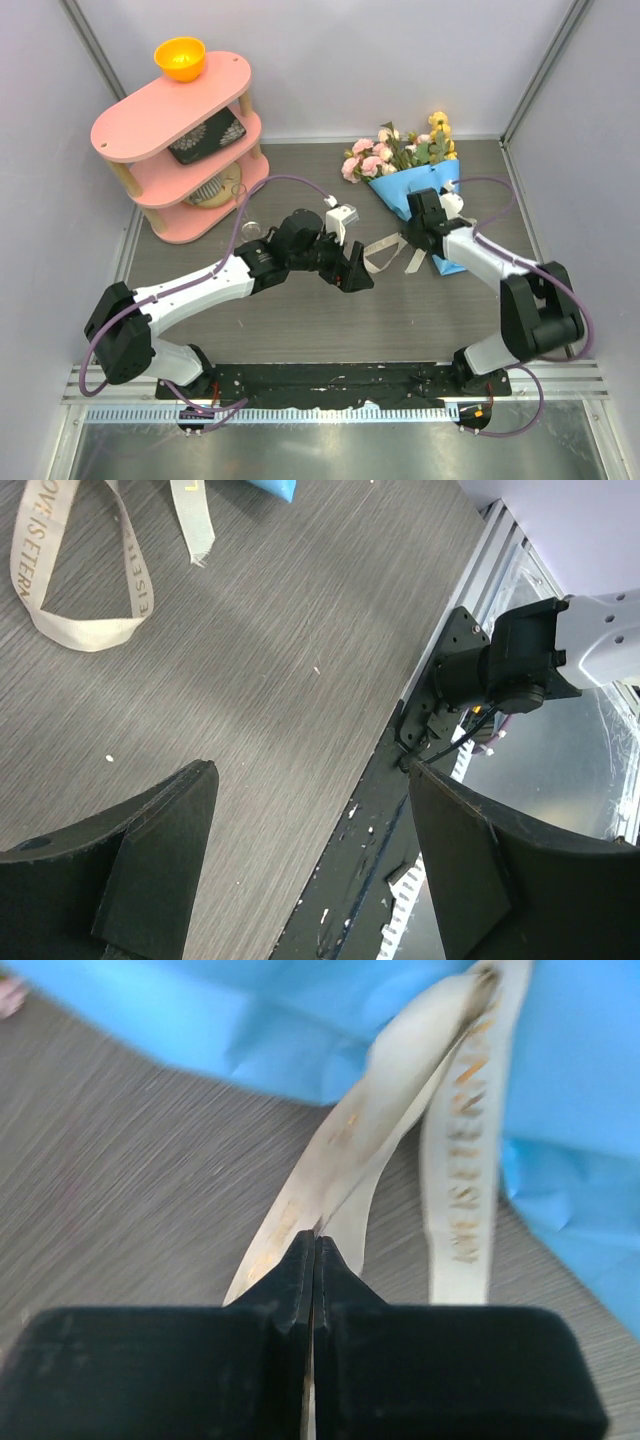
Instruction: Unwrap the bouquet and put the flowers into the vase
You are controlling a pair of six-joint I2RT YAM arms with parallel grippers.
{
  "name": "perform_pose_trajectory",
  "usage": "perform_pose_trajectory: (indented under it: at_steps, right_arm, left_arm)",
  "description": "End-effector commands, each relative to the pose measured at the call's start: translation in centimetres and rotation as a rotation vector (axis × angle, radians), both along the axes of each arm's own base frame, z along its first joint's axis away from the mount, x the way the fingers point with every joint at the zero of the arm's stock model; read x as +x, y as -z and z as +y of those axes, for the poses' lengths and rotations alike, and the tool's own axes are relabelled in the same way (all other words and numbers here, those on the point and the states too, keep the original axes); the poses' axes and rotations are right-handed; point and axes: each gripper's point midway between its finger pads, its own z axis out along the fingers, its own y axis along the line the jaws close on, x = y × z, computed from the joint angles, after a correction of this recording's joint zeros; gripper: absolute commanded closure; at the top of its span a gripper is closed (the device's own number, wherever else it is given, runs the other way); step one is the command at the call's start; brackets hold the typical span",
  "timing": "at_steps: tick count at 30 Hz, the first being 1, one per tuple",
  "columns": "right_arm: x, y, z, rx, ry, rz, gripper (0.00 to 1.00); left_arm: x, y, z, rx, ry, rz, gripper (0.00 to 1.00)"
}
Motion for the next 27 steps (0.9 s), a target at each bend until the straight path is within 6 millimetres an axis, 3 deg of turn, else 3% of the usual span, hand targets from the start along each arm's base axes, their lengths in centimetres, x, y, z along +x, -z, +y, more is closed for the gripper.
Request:
perform_pose_trajectory:
  at_steps: [1, 6, 11, 14, 17, 18, 21, 22, 24, 25, 27]
  right_arm:
    - [0.3, -7.2, 3.9, 0.103, -0.150, -0.277, 0.99]
    - [-0.6, -13.3, 4.8, 0.151, -0.197, -0.428, 0.99]
    - [-0.5, -18.9, 4.3, 0.142, -0.195, -0.540, 0.99]
    - [-0.5, -19.7, 4.1, 0.136, -0.185, -0.539, 0.99]
    - [-0.7, -19.3, 4.2, 0.141, -0.189, -0.529, 0.99]
    - [-0.7, -19.4, 4.2, 0.143, -0.192, -0.533, 0.99]
    - [-1.0, -19.5, 4.6, 0.167, -0.210, -0.542, 0.99]
    - [-1.1, -19.6, 4.7, 0.176, -0.215, -0.544, 0.99]
    - [-1.2, -19.9, 5.2, 0.198, -0.232, -0.549, 0.99]
    - [-1.3, -20.1, 5.3, 0.204, -0.236, -0.554, 0.99]
    - [-1.4, -20.8, 5.3, 0.210, -0.239, -0.569, 0.99]
  left_arm:
    - [0.4, -2.6, -0.6, -0.083, -0.003, -0.060, 0.19]
    - [1.1, -3.0, -0.5, -0.092, -0.041, -0.084, 0.22]
    - [1.3, -3.4, -0.6, -0.108, -0.049, -0.094, 0.23]
    - [1.8, -3.4, -0.8, -0.095, -0.060, -0.100, 0.24]
    - [2.4, -3.9, -1.3, -0.088, -0.065, -0.102, 0.34]
    - [2.7, -3.1, -1.6, -0.070, -0.070, -0.088, 0.37]
    - [3.7, -2.9, -2.6, -0.058, -0.076, -0.077, 0.41]
    - [4.2, -1.4, -3.2, -0.031, -0.073, -0.055, 0.41]
    - [4.8, -0.7, -4.4, -0.037, -0.066, -0.042, 0.51]
    - [5.4, 1.4, -5.2, -0.019, -0.067, -0.015, 0.53]
    - [5.8, 3.1, -6.4, -0.020, -0.065, 0.024, 0.65]
